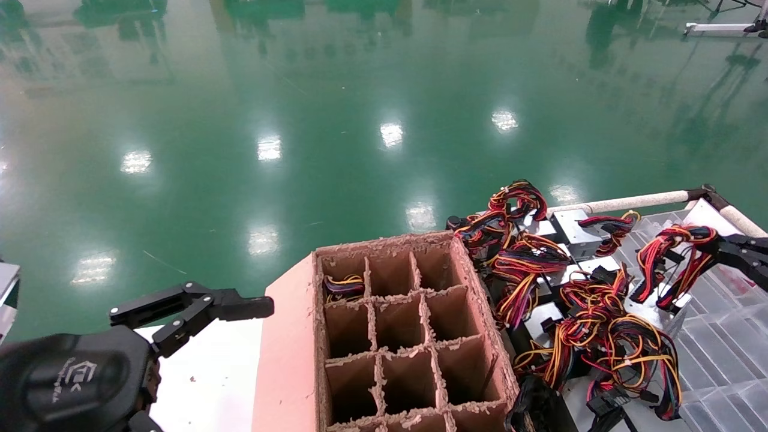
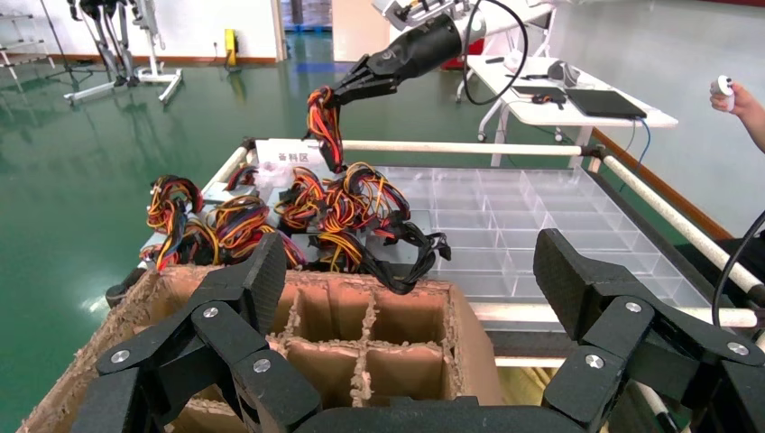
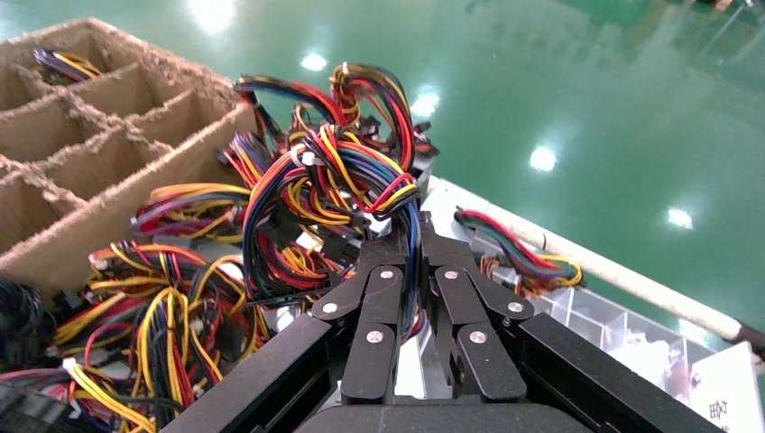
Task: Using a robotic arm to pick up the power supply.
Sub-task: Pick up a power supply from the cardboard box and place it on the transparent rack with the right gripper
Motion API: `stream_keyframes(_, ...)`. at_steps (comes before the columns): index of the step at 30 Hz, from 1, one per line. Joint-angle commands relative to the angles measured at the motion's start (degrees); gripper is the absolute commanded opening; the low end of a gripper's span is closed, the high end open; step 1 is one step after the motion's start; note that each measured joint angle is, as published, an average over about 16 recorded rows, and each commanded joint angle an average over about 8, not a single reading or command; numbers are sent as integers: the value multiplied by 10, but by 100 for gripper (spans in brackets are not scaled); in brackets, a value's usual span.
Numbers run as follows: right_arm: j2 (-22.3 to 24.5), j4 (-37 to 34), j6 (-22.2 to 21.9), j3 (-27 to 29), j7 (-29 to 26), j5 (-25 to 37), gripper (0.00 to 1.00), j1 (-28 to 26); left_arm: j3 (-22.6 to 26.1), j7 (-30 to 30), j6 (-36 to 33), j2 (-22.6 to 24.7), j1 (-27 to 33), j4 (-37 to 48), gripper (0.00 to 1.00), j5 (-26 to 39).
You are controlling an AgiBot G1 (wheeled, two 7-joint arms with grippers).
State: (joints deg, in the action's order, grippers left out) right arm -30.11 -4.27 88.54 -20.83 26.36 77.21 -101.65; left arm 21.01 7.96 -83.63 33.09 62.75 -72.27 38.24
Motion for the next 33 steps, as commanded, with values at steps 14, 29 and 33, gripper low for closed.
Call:
stream_keyframes(14, 38, 3, 22, 8, -5, -3, 0, 45, 0, 0, 0, 0, 0, 0, 100, 0)
stream_keyframes(29, 90, 32, 26, 21, -9, -9, 0, 71, 0, 0, 0, 0, 0, 0, 100, 0)
stream_keyframes(33, 93, 39, 25, 23, -11, -11, 0, 79, 0, 0, 0, 0, 0, 0, 100, 0)
